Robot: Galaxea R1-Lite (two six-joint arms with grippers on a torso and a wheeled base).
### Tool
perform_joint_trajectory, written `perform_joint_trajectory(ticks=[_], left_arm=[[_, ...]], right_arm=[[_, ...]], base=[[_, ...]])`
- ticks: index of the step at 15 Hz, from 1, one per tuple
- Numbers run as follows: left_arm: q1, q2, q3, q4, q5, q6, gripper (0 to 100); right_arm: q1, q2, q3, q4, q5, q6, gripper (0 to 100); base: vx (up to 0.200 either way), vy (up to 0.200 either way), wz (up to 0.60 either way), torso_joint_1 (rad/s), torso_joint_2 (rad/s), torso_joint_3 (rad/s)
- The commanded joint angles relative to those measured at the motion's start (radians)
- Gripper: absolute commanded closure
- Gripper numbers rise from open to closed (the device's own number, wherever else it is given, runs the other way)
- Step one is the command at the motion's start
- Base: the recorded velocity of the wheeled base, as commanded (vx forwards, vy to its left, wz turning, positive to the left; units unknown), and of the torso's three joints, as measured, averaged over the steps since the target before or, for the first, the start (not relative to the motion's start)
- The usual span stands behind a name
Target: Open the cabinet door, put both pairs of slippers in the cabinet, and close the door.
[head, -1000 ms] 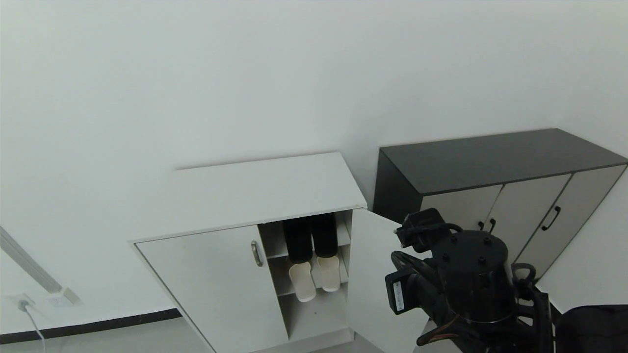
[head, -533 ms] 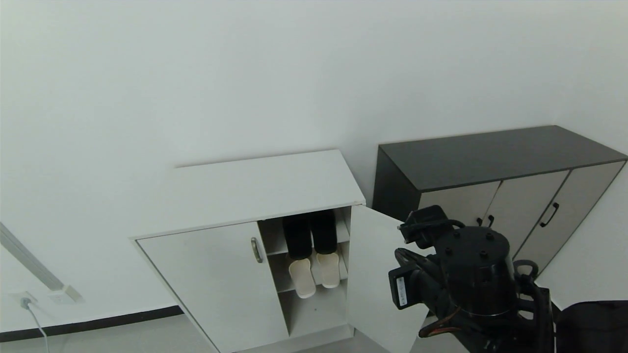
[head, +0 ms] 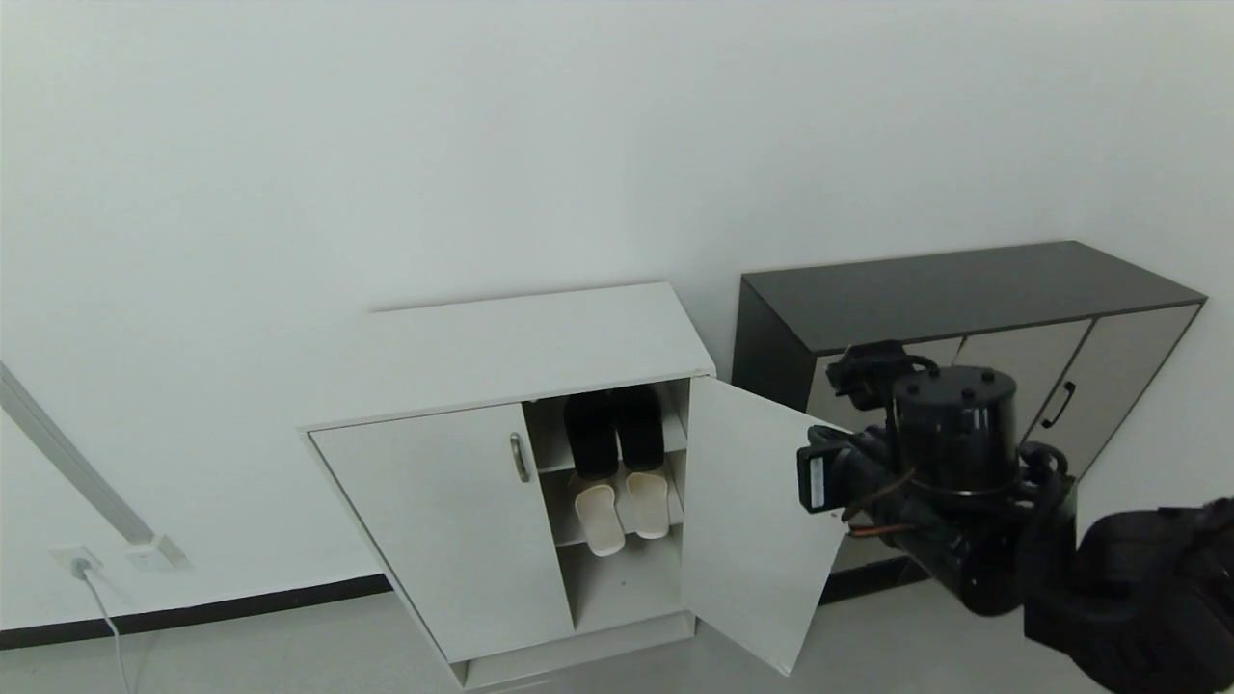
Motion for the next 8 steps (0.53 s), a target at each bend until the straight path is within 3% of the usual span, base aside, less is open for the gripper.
perform_joint_trajectory(ticks=[1, 3, 8], left_arm=[[0.0, 0.001, 0.0, 0.0, 0.0, 0.0, 100], [0.0, 0.001, 0.0, 0.0, 0.0, 0.0, 100], [0.0, 0.001, 0.0, -0.002, 0.0, 0.0, 100]], right_arm=[[-0.187, 0.157, -0.175, 0.028, 0.086, 0.003, 100], [-0.267, 0.243, -0.31, 0.119, 0.119, 0.011, 100], [-0.314, 0.378, -0.562, 0.294, 0.146, 0.086, 100]], base=[[0.0, 0.0, 0.0, 0.0, 0.0, 0.0], [0.0, 0.0, 0.0, 0.0, 0.0, 0.0], [0.0, 0.0, 0.0, 0.0, 0.0, 0.0]])
